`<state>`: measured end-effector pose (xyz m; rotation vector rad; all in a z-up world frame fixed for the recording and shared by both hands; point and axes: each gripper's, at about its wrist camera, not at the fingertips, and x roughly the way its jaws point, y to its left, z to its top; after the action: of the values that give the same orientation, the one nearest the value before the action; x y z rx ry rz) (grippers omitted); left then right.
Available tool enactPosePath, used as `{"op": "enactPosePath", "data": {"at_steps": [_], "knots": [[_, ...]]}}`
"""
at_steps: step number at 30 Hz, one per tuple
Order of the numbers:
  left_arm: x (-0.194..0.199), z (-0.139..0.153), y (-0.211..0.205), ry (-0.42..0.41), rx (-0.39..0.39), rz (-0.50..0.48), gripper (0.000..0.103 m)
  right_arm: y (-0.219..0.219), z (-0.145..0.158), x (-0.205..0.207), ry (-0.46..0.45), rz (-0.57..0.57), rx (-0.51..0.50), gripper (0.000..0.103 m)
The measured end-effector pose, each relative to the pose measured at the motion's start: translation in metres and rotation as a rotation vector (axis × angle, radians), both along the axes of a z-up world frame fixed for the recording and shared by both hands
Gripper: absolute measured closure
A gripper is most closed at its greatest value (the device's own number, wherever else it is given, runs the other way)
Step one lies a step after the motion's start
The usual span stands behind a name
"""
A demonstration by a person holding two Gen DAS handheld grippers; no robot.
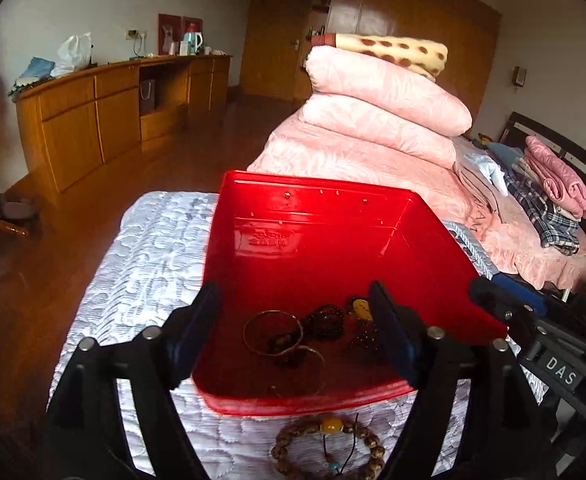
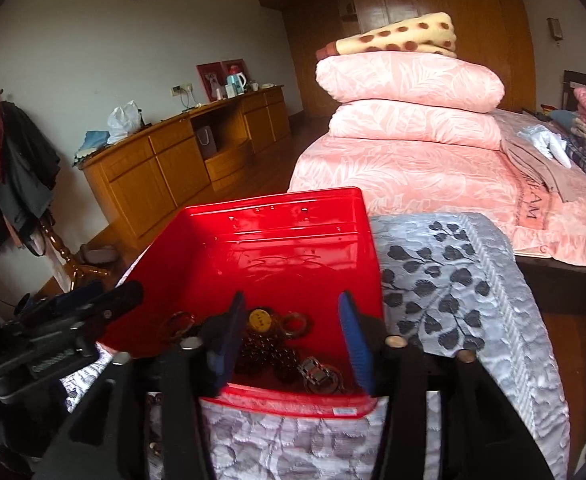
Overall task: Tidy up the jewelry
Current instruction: 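Lift both tools out of the tin and move over the remaining jewelry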
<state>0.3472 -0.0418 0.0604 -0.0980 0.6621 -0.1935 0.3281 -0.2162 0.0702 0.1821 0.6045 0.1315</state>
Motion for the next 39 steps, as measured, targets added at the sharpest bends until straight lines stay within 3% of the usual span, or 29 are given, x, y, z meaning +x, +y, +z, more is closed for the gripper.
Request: {"op": "enactPosePath", "data": {"at_steps": [4,6,9,13,23,29,39], "knots": [[-0.023,0.006,0.007,-0.043,0.009,0.011,0.012,-0.001,-0.001,-0.024,-0.014,-0.010,0.008,0.034],[-0.037,0.007,0.012,-0.054,0.016,0.015,0.007,0.000,-0.004,-0.040,-0.017,-0.032,0.001,0.012],[-0.060,0.005,0.019,-0.070,0.029,0.012,0.006,0.004,-0.008,-0.061,-0.016,-0.028,-0.003,0.006],[-0.088,-0.002,0.030,-0.082,0.063,0.044,0.005,0.009,-0.018,-0.084,0.025,-0.012,0.005,0.006],[-0.137,-0.021,0.060,-0.027,0.009,0.076,0.005,0.030,-0.039,-0.133,0.064,0.056,-0.002,0.006],[-0.165,-0.032,0.056,-0.041,0.065,0.088,0.005,0.048,-0.050,-0.159,0.057,0.101,-0.029,0.008],[-0.183,-0.046,0.051,-0.026,0.118,0.066,0.005,0.071,-0.067,-0.160,0.123,0.210,-0.076,0.045]]}}
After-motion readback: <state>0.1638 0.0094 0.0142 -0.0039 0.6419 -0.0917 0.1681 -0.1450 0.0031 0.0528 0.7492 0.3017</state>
